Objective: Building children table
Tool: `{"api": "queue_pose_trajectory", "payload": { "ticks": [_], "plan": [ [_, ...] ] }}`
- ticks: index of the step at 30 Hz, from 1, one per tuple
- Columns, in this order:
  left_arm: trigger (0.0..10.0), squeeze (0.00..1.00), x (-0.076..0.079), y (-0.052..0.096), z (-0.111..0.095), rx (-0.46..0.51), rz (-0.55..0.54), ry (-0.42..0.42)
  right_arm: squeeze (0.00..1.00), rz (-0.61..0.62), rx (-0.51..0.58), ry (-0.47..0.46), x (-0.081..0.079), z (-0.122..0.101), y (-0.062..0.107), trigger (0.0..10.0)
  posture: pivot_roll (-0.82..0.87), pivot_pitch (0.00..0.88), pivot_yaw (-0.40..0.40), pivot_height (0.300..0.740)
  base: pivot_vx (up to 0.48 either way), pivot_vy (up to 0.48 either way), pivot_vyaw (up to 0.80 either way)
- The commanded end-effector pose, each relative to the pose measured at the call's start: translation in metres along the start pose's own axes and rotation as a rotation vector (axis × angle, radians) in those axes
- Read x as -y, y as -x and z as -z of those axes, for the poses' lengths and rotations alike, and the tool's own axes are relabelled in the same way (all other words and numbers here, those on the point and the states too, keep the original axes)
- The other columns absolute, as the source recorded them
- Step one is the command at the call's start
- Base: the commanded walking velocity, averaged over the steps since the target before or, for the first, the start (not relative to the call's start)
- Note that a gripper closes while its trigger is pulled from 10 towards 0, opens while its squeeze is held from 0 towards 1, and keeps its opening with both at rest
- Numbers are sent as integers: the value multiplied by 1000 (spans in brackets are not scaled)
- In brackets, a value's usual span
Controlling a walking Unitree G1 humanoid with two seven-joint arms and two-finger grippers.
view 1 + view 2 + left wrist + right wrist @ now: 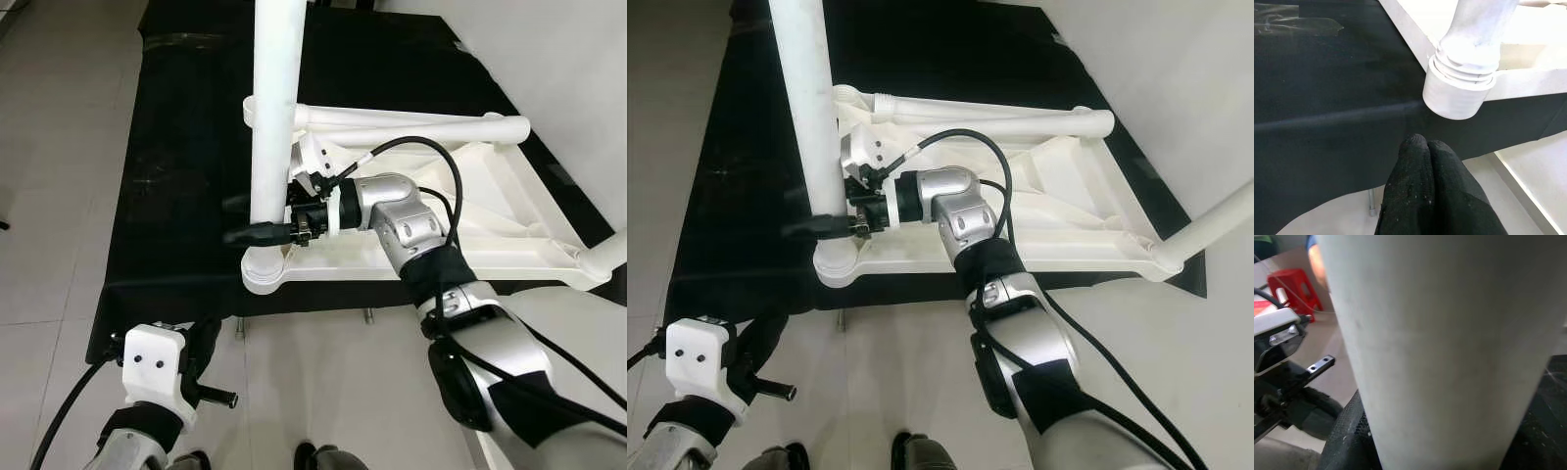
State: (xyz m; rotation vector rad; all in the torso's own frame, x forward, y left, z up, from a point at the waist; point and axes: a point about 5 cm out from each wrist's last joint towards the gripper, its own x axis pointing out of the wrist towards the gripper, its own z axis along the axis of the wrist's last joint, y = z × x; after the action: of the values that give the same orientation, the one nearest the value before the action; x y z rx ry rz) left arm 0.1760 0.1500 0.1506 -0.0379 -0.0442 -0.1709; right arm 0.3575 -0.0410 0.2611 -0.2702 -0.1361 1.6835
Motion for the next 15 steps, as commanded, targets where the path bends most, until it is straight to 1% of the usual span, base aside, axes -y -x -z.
{"api": "queue_pose_trajectory", "payload": {
  "ticks": [1,2,3,5,6,7,8,9,10,11,12,13,15],
  "plan": [
    [10000,0,3,2,3,-22,3,14,0,-22,-4,-23,-1,5,5,0,-34,240,-169,740,0,0,0],
    [10000,0,3,2,3,-22,3,14,0,-22,-4,-23,-1,5,5,0,-34,240,-169,740,0,0,0],
    [10000,0,4,1,4,-22,4,16,0,-7,0,-18,0,5,10,0,-42,234,-172,740,0,0,0],
    [10000,0,4,-1,5,-20,4,20,0,68,18,-2,2,5,20,0,-48,228,-175,740,0,0,0],
    [10000,0,4,-1,5,-18,3,22,0,129,34,4,3,5,25,0,-57,222,-182,740,0,0,0],
    [10000,0,4,-1,5,-18,3,22,0,129,34,4,3,5,25,0,-57,222,-182,740,0,0,0],
    [10000,0,4,-2,6,-15,1,22,0,226,58,-18,2,9,29,0,-71,215,-188,740,0,0,0],
    [10000,0,4,-2,6,-15,1,22,0,226,58,-18,2,9,29,0,-71,215,-188,740,0,0,0],
    [10000,0,3,-2,6,-13,-2,23,0,301,74,-44,0,13,31,0,-71,215,-188,740,0,0,0],
    [10000,0,3,-2,6,-13,-2,23,0,301,74,-44,0,13,31,0,-71,215,-188,740,0,0,0],
    [10000,0,2,-3,6,-10,-4,24,0,457,112,-168,-7,29,23,0,-90,207,-188,740,0,0,0],
    [10000,0,0,-4,7,-8,-6,24,0,797,-12,-273,-27,69,11,0,-124,193,-178,740,0,0,0],
    [10000,0,0,-4,7,-8,-6,24,0,797,-12,-273,-27,69,11,0,-124,193,-178,740,0,0,0]
  ]
}}
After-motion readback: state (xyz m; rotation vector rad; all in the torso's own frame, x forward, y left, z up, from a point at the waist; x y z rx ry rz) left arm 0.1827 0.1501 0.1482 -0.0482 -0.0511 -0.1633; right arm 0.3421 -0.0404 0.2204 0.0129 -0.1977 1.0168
